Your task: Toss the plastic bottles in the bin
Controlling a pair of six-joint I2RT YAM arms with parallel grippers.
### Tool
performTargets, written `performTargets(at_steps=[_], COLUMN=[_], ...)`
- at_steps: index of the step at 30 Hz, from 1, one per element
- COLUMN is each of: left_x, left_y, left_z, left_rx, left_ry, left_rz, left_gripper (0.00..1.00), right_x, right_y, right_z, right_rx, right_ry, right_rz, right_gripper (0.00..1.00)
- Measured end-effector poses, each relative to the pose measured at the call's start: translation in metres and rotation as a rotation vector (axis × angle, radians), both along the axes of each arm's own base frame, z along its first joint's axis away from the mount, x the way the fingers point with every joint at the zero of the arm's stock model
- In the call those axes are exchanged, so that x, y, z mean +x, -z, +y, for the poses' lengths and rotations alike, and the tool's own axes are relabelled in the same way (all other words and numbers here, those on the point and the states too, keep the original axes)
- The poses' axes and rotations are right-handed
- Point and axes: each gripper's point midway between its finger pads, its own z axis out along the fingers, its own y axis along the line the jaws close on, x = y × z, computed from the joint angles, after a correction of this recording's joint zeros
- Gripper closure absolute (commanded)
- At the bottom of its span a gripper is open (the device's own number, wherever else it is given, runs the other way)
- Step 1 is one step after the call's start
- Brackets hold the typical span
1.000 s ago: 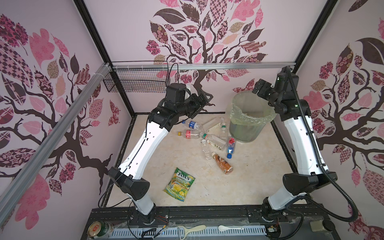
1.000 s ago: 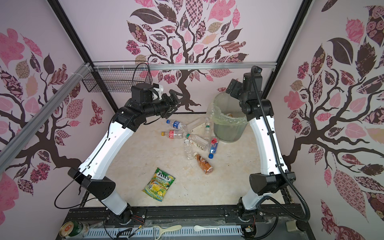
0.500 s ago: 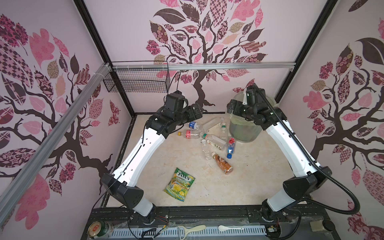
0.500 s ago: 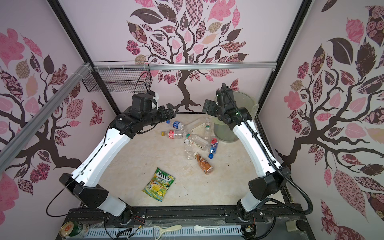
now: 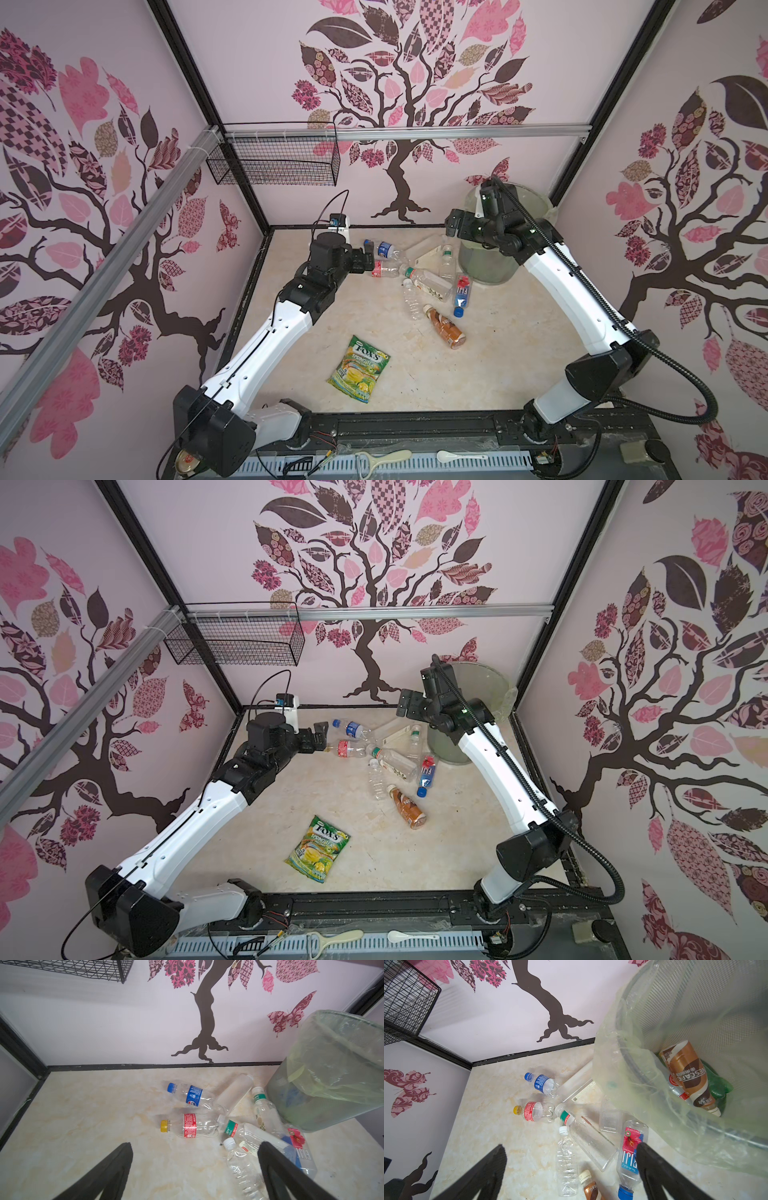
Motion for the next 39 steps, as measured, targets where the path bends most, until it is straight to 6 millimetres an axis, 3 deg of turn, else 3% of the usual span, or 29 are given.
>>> performTargets(at_steps=[9,16,23,27,34,39], left_x=[0.035,0.058,0.121,0.119,0.120,0.121], left_y=[0.071,0.101,0.137,0.162,0.187,0.211], left_z=[0.016,0.042,0.007,-0.007,-0.028,-0.036], left_rx=[0.156,-0.023,-0.251,-0.384,-0.644,-0.745], left_ry=[-0.114,-0.272,-0.329,-0.360,-0.455,-0.521], left_rz=[0.103,0.225,0.447,0.556,0.718,0.819], left_gripper=[0.02,0.02,0.02,0.02,0.02,0.02], right_x=[0.010,0.016,0.016,0.015,0.010,0.003], right_y=[0.019,0.040,0.049,0.059,0.084,0.096], right_z=[0.014,0.020,0.025,0.026,0.024,0.022], right_rx=[-0.018,-0.027,-0.031,-0.038,-0.060,-0.072], right_ry=[-0.018,-0.030,-0.054,-0.064,-0.073,-0.080], right_rz=[0.029,0.059,0.072,0.087,0.136,0.157], right_gripper=[0.00,0.00,0.01,0.00,0.00,0.00])
